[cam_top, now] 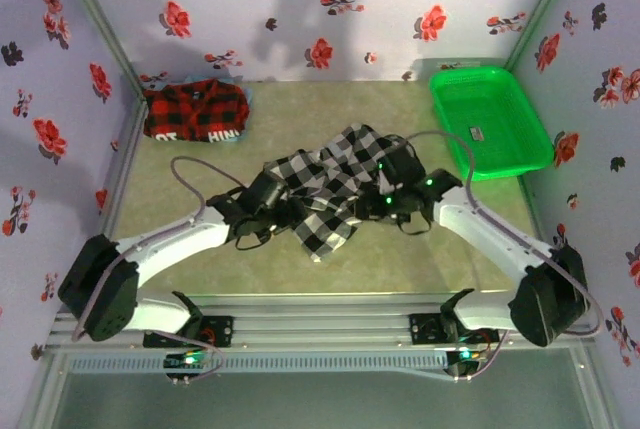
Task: Fold and stack the long sleeve shirts
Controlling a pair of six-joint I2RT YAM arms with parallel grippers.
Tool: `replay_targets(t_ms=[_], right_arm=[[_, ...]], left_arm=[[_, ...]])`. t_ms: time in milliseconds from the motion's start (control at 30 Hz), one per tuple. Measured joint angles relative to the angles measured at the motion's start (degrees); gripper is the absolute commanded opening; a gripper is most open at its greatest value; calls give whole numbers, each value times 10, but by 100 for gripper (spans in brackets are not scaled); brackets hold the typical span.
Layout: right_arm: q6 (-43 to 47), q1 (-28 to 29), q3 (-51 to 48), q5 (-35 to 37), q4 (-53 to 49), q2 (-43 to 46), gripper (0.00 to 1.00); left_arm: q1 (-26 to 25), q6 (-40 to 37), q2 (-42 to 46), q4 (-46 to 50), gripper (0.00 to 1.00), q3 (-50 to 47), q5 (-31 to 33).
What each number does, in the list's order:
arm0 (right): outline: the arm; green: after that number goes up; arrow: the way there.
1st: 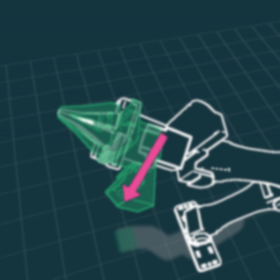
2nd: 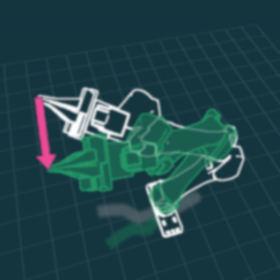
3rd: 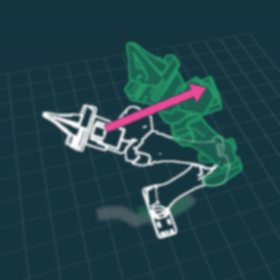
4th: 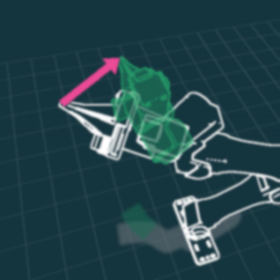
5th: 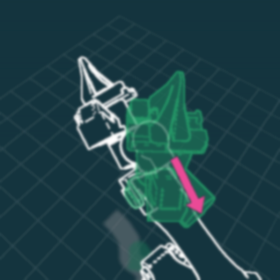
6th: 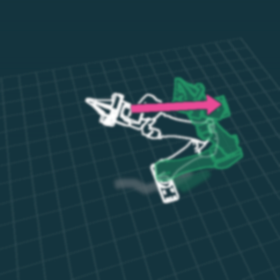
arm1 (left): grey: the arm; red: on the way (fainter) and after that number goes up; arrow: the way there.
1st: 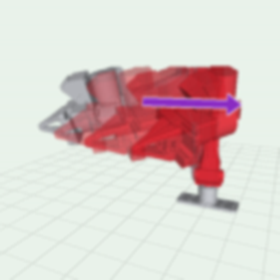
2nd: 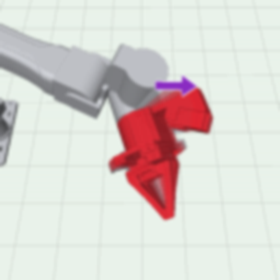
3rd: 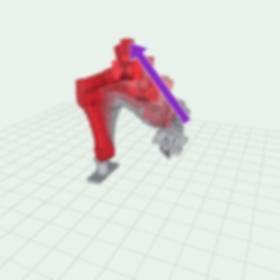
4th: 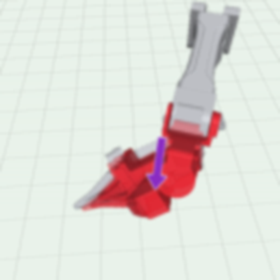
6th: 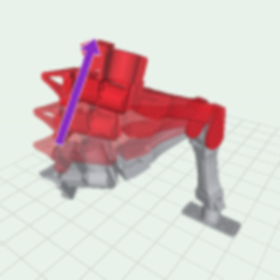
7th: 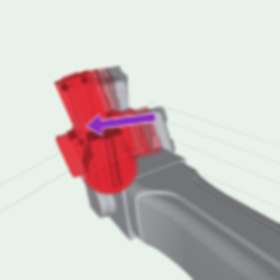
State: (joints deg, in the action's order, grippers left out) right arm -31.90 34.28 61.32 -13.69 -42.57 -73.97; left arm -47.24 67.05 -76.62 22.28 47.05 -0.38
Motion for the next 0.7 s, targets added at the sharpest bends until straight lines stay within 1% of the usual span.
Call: replay_targets(t_ms=[100,200,267,367,467,700], right_arm=[[6,0,47,-7,9,-31,50],[-3,0,42,-27,39,-87,49],[-14,0,33,-38,57,-129,48],[-33,0,23,-54,83,-171,49],[-48,0,18,-63,108,-190,50],[-74,0,18,-73,169,-240,52]], left_arm=[[-40,30,-3,-13,71,-7,4],[-68,64,-26,-49,69,-24,5],[-81,85,-57,-72,69,-30,7],[-96,111,-95,-93,68,-37,11],[-108,130,-115,-103,68,-41,18],[-118,156,-115,-112,68,-49,35]])
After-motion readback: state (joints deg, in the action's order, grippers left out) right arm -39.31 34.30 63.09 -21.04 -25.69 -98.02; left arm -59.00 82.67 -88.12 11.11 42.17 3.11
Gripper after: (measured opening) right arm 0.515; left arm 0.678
